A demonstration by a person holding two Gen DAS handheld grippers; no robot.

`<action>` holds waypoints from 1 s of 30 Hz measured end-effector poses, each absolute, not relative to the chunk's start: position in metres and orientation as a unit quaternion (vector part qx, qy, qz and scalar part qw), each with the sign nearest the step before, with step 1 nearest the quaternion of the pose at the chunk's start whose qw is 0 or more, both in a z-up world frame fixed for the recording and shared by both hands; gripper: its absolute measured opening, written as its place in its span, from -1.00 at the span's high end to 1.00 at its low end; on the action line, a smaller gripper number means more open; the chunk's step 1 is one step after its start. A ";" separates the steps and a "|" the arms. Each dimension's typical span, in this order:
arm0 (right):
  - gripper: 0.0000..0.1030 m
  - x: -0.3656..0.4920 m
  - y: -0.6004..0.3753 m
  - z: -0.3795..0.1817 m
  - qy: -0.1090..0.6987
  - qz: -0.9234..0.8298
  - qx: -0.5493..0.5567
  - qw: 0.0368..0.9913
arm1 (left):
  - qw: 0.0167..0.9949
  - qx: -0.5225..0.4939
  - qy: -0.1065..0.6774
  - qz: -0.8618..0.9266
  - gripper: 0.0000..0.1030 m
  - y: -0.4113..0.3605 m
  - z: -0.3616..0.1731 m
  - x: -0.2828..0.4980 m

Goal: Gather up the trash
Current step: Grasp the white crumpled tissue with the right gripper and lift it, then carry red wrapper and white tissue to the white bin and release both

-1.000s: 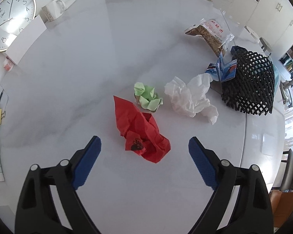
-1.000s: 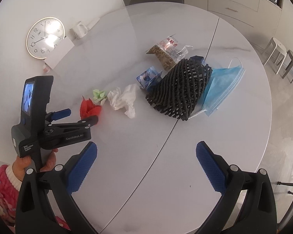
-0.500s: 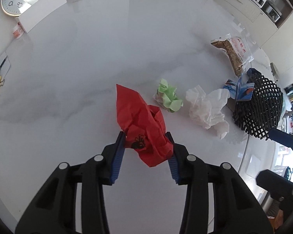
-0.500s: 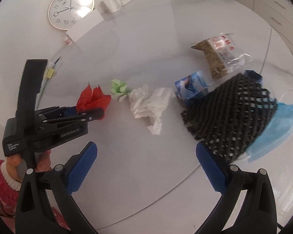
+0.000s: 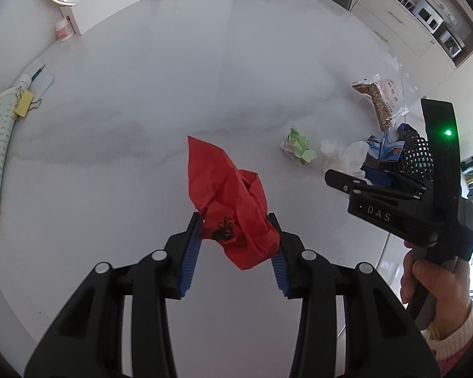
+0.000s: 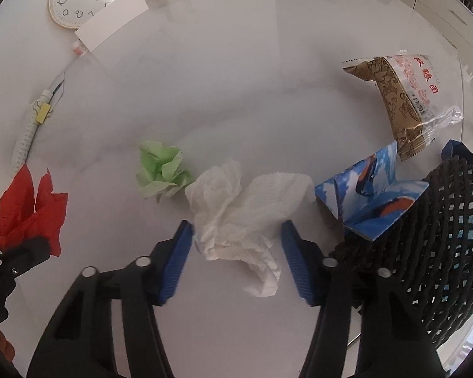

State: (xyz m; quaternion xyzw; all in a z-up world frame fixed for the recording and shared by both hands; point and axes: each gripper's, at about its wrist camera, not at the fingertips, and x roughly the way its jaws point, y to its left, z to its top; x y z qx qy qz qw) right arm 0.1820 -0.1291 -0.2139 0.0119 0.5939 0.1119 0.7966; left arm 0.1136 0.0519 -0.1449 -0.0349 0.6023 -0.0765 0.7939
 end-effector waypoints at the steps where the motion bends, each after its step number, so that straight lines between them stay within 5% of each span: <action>1: 0.26 0.183 -0.129 -0.214 0.593 0.109 0.009 0.798 | 0.795 -0.033 0.601 -0.079 0.22 0.051 -0.144 0.113; 3: 0.49 0.182 -0.132 -0.212 0.593 0.111 0.017 0.797 | 0.795 -0.030 0.599 -0.089 0.22 0.049 -0.141 0.111; 19: 0.49 0.041 -0.221 -0.130 0.541 -0.005 0.095 0.836 | 0.769 0.094 0.570 -0.273 0.22 -0.062 -0.105 0.046; 30: 0.49 -0.094 -0.338 -0.124 0.530 -0.120 0.182 0.820 | 0.734 0.163 0.545 -0.371 0.22 -0.172 -0.092 -0.034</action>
